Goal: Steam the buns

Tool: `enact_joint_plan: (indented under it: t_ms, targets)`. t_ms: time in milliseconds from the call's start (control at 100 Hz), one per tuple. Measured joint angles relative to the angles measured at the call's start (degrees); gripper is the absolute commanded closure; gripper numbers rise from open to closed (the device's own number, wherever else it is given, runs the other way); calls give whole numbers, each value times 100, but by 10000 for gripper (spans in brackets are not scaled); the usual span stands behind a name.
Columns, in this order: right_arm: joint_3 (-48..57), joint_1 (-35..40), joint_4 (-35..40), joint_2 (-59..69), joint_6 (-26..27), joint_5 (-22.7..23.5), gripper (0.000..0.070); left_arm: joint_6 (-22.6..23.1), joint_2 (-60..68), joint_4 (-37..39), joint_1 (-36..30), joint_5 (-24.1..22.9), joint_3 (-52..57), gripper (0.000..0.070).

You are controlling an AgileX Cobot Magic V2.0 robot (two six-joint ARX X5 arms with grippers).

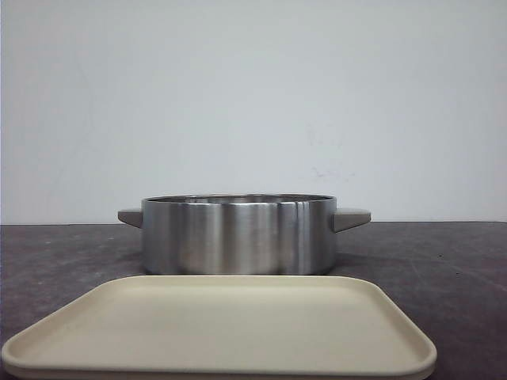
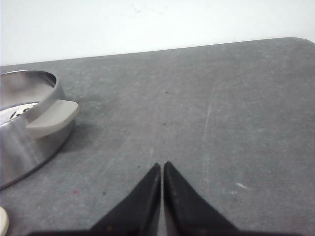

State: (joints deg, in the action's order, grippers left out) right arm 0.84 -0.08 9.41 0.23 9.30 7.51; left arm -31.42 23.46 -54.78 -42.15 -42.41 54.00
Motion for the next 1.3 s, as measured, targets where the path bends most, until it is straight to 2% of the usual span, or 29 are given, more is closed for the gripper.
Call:
enact_joint_plan:
  t_ms: [90,260,340,470,740,980,1200,1300]
  targets:
    - [0,0,0,0,0,0,694,35,11,1154,490,308,-693,683]
    - [0,0,0,0,0,0,694,61,11,3136,1499,1799,-1989,683]
    - [0,0,0,0,-2,0,694,155,-4,3805,1954,2310,-2529,683]
    - [0,0,0,0,0,0,694,446,-262,4441,2590,2761,-3241,684]
    - [0,0,0,0,-2,0,694,951,-1338,5077,3346,2782,-4291,683]
    - [0,0,0,0,0,0,694,1071,-1729,5073,3877,2889,-4809,683]
    - [0,0,0,0,0,0,694,1360,-2090,4972,3978,2896,-5213,683]
    - [0,0,0,0,-2,0,694,1563,-2295,4780,3980,3097,-5215,684]
